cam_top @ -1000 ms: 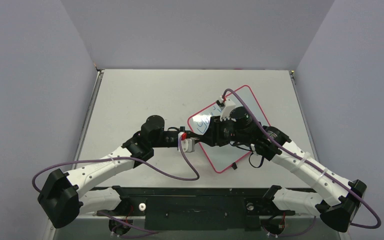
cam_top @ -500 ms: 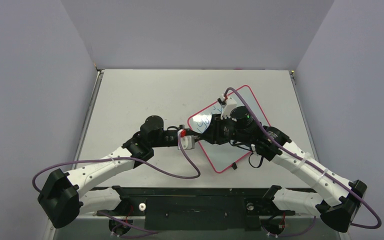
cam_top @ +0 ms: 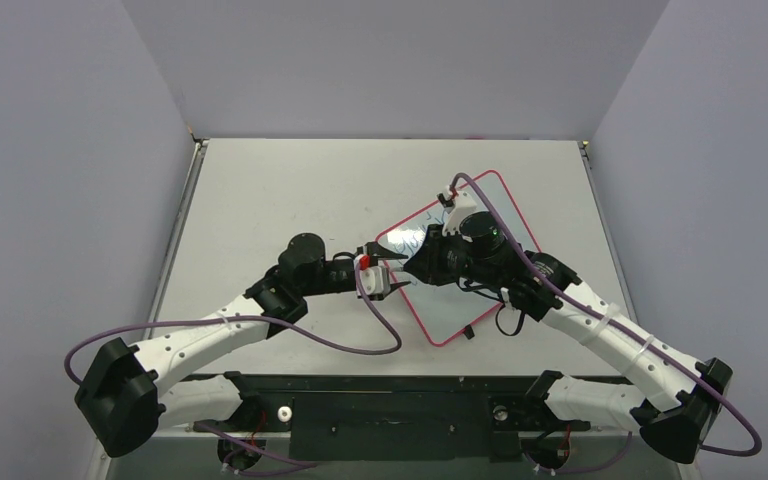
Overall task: Write a sentence on the whiteboard
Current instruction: Pass from the left arm to the right, then hold the whiteboard on the whiteboard stand.
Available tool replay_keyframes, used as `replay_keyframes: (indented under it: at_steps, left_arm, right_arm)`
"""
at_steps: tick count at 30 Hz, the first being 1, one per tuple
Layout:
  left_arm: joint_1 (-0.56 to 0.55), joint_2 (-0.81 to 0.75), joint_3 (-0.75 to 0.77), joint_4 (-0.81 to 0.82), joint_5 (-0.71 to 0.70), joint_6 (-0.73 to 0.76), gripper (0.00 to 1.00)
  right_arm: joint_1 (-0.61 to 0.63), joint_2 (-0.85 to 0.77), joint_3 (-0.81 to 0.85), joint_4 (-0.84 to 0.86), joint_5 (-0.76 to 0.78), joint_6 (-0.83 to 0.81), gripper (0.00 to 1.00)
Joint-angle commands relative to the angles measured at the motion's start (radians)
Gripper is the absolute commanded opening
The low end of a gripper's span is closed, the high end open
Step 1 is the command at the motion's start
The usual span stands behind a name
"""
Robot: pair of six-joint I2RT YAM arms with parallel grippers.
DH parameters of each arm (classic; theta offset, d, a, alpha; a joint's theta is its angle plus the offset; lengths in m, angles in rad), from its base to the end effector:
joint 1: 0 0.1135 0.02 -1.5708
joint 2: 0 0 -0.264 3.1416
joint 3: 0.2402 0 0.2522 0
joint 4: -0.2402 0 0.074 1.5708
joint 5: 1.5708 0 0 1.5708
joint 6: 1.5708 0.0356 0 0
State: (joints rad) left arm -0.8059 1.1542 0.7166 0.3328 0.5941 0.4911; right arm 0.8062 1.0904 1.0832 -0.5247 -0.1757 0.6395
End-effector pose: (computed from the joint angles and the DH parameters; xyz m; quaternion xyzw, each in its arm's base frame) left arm 0.1680 -0.2038 0.2946 0.5853 0.4481 -0.3151 0.5978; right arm 0.1598 0.1756 0.3505 -0.1154 0.8581 0.3842 0.3204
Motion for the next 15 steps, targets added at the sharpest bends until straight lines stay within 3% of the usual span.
replay_keyframes:
  at_steps: [1,7,15]
  left_arm:
    - [-0.002,-0.03,-0.005,0.056,-0.043,-0.001,0.46]
    - [0.052,-0.021,0.029,0.038,-0.07,-0.085,0.49]
    - [0.202,0.135,0.198,-0.007,-0.073,-0.468,0.5]
  right_arm:
    - [-0.003,-0.021,0.022,0.0,0.08,-0.018,0.0]
    - [-0.031,-0.08,-0.005,-0.092,0.214,-0.057,0.0]
    - [-0.031,-0.15,-0.103,-0.155,0.312,-0.068,0.0]
